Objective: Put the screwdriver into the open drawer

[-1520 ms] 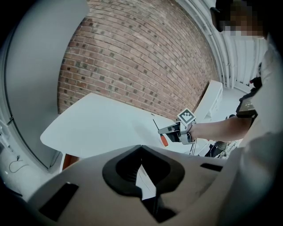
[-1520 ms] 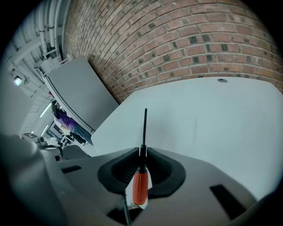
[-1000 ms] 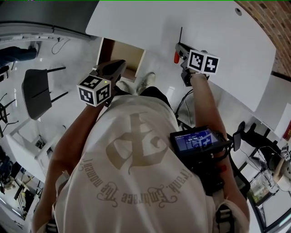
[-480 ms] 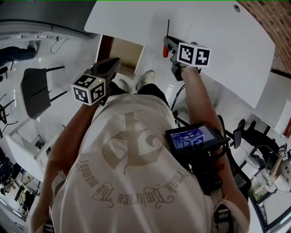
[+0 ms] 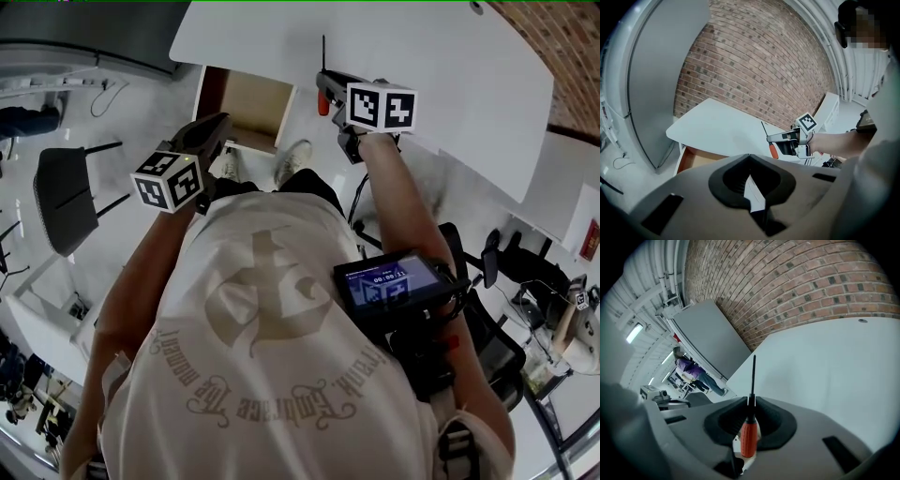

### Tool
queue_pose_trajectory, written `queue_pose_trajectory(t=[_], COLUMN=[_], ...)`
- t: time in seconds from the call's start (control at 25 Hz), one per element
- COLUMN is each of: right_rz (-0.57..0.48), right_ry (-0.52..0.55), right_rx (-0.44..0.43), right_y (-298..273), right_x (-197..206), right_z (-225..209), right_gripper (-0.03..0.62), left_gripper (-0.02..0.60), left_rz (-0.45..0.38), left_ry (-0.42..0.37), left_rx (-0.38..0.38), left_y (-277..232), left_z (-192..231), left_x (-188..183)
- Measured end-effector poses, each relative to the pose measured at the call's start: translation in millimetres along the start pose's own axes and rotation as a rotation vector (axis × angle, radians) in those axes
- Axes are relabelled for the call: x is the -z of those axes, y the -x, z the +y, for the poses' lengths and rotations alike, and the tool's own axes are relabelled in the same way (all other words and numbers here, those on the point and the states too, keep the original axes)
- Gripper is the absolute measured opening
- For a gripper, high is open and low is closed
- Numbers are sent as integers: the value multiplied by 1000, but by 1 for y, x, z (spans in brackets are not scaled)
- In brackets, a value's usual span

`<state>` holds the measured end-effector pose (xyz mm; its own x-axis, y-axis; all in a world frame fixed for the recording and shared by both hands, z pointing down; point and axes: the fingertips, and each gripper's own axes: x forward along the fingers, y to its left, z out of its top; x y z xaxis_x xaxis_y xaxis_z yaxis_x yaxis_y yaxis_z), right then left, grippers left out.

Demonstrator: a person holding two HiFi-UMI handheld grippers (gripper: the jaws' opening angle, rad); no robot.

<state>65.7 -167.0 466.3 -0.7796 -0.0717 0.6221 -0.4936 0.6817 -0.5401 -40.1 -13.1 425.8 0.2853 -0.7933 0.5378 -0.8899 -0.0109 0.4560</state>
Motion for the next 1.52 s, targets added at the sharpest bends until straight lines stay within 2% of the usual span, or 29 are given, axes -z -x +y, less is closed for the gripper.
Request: queue_pose_trajectory(t=[0.32, 0.6, 1.16, 1.52], right_rz=[0, -21, -52, -20], right_ry=[-44, -51, -126, -196], right_rx=[28, 66, 151, 163], right_y=[-2, -21, -49, -85], right_x=[3, 21, 41, 64], right_z=[1, 52, 99, 117], right_gripper=[66, 66, 66, 66], left_gripper=[20, 20, 20, 20], left_rz=[36, 38, 34, 51], left_ry=[19, 3, -32, -34], left_rx=[31, 82, 172, 200], left_y=[-7, 30, 61, 72], left_z=[14, 47, 101, 135], left_x=[-7, 0, -13, -17])
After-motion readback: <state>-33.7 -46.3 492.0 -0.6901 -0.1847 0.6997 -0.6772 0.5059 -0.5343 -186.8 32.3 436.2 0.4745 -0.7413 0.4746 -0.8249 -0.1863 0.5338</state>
